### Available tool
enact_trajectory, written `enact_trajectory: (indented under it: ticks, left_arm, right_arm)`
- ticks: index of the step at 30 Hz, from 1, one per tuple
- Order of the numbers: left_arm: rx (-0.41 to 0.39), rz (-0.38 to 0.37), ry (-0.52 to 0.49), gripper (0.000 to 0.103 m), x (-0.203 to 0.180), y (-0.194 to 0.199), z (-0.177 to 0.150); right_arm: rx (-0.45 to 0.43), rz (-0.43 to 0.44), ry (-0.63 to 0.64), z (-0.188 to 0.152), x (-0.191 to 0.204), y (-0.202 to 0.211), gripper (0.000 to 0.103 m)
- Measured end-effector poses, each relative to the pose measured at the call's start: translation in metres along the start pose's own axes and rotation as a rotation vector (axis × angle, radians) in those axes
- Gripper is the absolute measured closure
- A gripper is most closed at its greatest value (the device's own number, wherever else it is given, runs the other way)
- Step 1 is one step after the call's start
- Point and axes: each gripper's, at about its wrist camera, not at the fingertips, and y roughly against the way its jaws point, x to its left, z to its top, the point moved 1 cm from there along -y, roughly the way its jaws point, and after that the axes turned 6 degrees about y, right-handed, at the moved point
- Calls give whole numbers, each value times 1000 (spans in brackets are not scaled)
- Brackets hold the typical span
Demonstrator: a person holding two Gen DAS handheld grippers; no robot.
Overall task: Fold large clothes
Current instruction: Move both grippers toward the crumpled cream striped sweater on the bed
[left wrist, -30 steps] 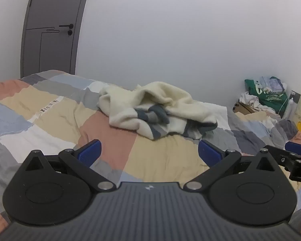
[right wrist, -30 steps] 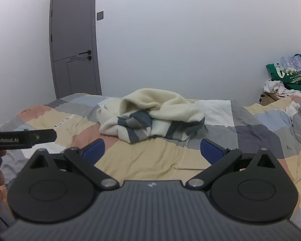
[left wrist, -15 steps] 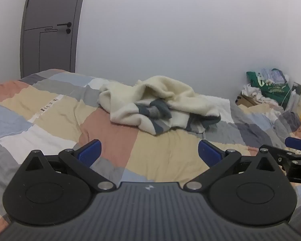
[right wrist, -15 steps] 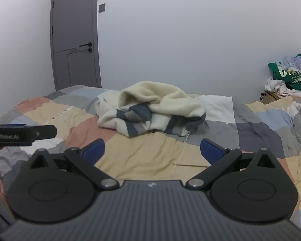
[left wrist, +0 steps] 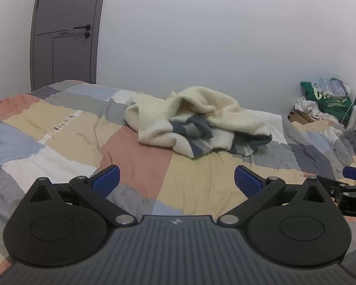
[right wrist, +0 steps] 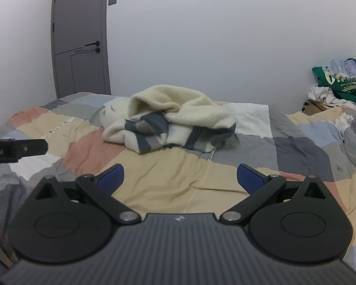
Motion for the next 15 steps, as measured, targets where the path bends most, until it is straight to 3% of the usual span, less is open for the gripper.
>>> enact_trajectory:
  ticks: [15]
  left_arm:
    - [4, 8, -13, 0, -2, -7, -2]
  right_arm:
    - [23, -7, -40, -1, -7, -8, 0]
